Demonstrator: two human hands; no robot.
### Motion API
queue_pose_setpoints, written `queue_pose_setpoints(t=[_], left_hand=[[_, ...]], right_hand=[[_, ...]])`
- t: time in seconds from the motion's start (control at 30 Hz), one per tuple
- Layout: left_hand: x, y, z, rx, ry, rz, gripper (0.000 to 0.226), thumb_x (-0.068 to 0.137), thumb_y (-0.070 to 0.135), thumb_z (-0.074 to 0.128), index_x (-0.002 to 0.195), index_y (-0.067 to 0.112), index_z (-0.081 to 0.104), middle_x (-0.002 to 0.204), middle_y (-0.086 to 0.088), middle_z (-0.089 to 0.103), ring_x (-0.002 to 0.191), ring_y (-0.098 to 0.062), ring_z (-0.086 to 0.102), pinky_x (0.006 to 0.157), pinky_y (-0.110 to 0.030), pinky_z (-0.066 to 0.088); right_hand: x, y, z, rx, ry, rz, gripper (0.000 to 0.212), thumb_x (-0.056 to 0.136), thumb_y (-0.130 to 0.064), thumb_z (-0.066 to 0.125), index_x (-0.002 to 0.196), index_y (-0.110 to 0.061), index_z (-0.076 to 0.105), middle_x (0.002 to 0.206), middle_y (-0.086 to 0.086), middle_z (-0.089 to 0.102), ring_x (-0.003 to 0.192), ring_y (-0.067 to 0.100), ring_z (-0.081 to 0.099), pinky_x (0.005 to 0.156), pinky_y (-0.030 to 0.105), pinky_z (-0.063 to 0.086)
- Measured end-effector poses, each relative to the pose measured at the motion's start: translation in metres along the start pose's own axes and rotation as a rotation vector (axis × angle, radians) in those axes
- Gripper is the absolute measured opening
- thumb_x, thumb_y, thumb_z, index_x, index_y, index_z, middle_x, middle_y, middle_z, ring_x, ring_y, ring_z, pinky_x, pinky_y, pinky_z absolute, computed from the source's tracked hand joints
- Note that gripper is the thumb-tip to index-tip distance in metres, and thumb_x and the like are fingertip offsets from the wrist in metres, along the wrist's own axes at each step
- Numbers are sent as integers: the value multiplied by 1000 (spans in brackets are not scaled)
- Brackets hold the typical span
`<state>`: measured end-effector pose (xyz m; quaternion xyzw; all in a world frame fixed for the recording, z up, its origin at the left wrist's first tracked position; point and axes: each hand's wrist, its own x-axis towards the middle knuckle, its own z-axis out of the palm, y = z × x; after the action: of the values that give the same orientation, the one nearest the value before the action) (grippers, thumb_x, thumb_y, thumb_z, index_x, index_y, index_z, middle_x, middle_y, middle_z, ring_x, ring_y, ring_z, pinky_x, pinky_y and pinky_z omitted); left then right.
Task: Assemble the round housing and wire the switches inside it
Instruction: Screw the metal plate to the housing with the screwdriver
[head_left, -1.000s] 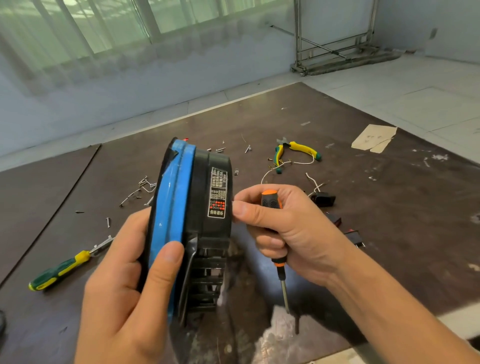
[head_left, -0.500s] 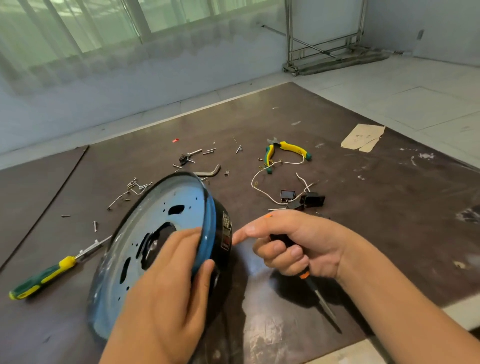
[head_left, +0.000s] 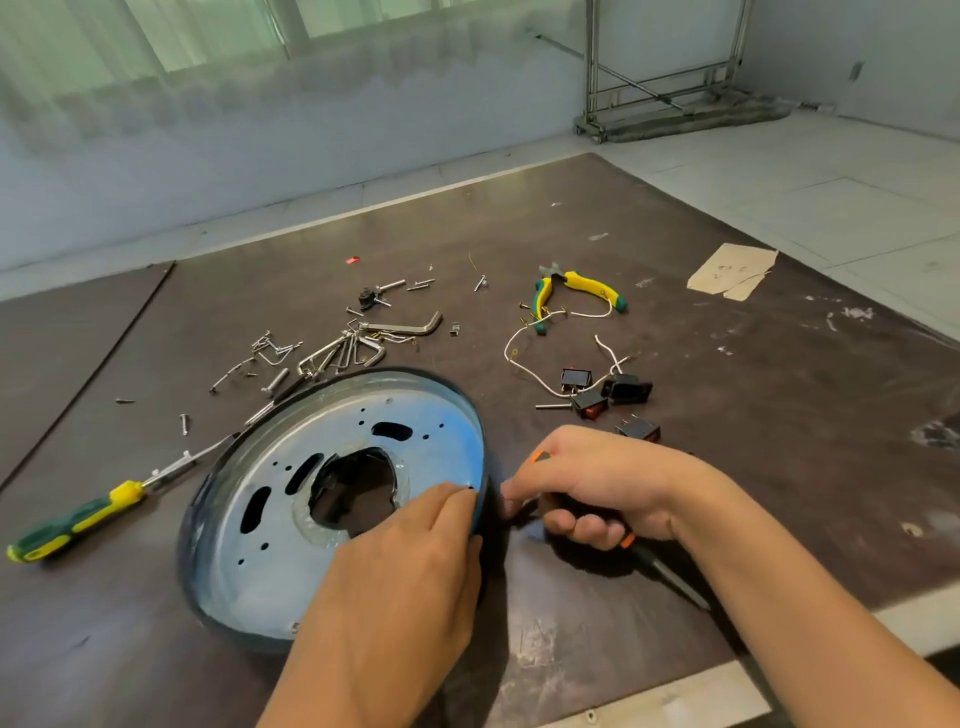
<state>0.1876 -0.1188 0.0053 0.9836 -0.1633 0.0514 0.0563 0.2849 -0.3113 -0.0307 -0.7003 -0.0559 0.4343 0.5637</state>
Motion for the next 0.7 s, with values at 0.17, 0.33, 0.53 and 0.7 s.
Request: queue_pose_setpoints(t=[0.17,0.33,0.53,0.7], left_hand=[[-2,-1,4,-30,24,20,19,90,33,60,106,25,59,109,12,58,89,-15,61,58,-35,53],[0,0,8,46,16,-6,32,75,31,78,102,22,66,107,3,65,88,-20,66,80,-37,57],[0,2,9,13,23,22,32,61,29,88,86,20,70,88,4,69,74,-17,69,65,-27,58],[0,0,8,-97,38,-7,24,94,39,53,115,29,57,124,13,56,111,-9,55,93,-23,42]], right_hand=[[2,-1,-14,-86,457,-184,12,90,-16,64,100,-10,69,61,10,62,34,12,37,37,17,28],[12,4,-16,-681,898,-305,32,84,-19,69,114,-32,69,111,-4,68,101,18,64,84,30,50],[26,8,-4,-1004,869,-283,24,91,-29,56,114,-23,61,119,-2,65,114,26,59,86,41,53],[31,8,-2,-968,985,-242,23,89,-22,62,110,-30,68,112,-3,66,105,27,63,77,37,50]])
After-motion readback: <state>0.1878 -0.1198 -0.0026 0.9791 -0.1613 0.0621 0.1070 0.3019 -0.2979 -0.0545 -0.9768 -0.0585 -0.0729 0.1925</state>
